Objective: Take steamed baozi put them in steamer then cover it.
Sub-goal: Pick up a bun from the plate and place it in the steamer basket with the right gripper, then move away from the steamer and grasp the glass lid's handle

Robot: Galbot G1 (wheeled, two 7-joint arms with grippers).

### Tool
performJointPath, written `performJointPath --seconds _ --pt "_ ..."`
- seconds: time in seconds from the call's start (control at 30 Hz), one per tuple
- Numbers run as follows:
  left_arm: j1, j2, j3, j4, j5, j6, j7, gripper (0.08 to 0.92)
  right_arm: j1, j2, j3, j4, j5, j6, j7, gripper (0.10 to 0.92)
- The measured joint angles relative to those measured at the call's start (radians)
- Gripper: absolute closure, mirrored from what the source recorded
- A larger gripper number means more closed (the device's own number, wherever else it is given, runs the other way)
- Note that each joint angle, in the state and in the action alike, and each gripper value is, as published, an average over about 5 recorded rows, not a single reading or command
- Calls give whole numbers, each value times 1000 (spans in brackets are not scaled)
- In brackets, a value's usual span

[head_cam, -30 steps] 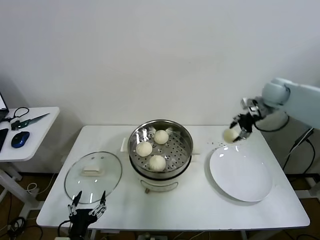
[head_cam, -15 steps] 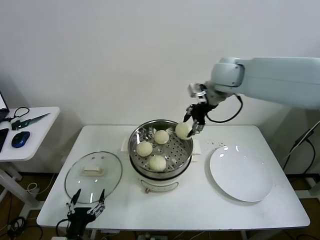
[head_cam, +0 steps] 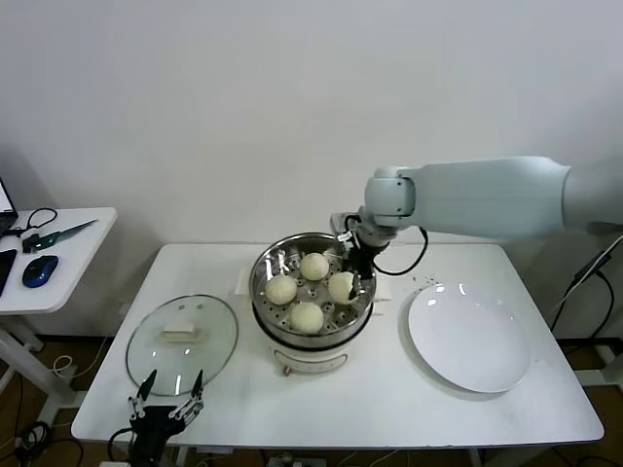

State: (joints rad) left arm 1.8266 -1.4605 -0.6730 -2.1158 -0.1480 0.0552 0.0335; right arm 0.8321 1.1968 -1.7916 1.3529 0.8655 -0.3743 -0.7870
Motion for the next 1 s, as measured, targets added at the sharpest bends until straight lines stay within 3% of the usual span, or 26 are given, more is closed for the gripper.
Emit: performJointPath --seconds 0.17,0.37,0.67,1.0 --pt "-5 -2 -2 -1 0 8 0 177 -35 16 3 -31 -16 -1 11 350" --pt "-10 -4 -7 -7 -3 27 0 177 -44 15 15 -46 -22 12 9 221" --pt "-21 7 -10 -26 -34 56 2 177 16 -69 64 -31 23 37 -10 202" --pt "-57 30 -10 -23 -6 73 -8 177 -98 -342 345 42 66 27 268 203"
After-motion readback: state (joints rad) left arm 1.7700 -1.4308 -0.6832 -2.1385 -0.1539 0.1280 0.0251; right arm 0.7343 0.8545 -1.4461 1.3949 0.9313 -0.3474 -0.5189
